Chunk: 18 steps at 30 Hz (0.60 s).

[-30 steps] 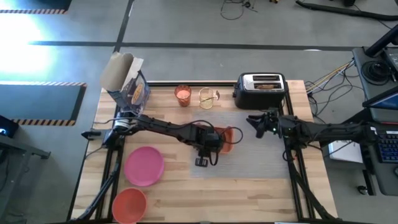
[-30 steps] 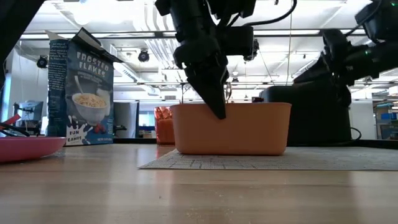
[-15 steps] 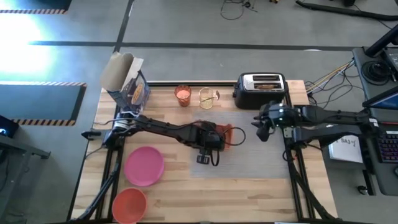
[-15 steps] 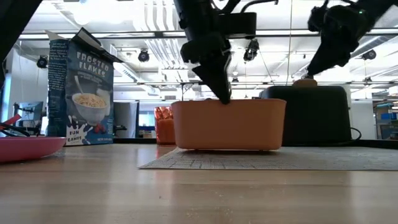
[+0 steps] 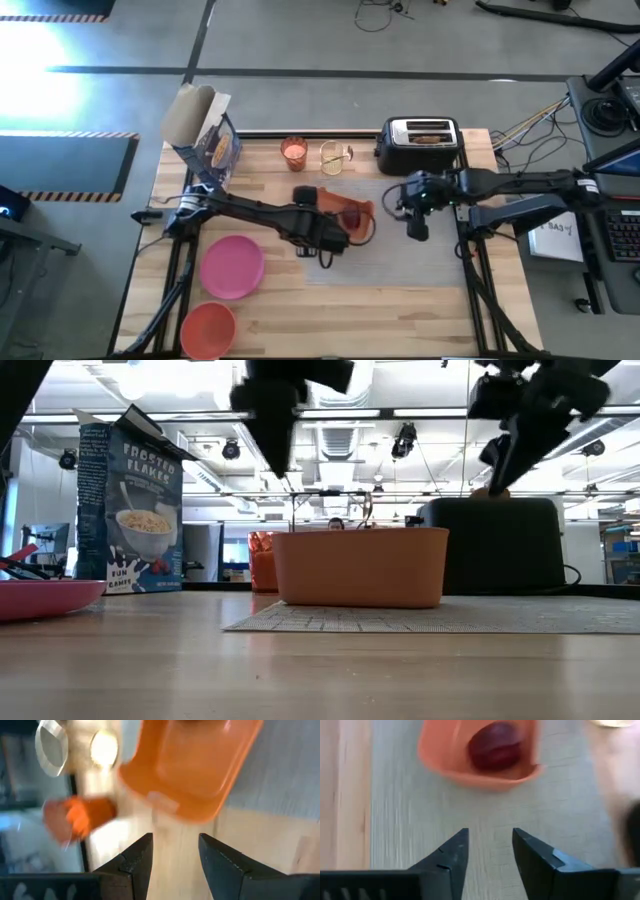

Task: Arrange a breakfast setting
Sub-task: Move the orange bin to the bottom right of the table

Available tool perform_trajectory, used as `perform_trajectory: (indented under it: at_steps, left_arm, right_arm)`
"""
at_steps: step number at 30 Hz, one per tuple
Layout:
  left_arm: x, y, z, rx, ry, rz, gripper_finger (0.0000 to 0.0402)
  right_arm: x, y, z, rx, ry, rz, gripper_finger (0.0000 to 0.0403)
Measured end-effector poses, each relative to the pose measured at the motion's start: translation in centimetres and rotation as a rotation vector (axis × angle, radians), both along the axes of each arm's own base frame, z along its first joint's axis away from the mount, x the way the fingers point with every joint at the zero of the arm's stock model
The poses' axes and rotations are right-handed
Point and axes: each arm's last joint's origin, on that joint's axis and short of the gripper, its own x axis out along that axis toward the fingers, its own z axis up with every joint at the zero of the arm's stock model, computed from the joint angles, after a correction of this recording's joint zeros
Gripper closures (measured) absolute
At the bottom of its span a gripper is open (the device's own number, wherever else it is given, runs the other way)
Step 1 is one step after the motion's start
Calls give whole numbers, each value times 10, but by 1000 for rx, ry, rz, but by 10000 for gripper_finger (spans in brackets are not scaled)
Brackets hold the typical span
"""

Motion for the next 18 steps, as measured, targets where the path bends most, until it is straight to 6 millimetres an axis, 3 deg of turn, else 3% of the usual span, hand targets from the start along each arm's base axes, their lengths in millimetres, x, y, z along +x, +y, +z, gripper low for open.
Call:
perform_trajectory:
  at_steps: [9, 18]
  left_arm:
    - [-23, -37, 30, -31, -160, 76, 259]
    - [-33, -61, 32, -29, -218, 82, 259]
  right_arm:
    - [31, 16, -14, -285, 108, 374, 225]
    - [67, 25, -17, -439, 48, 562, 247]
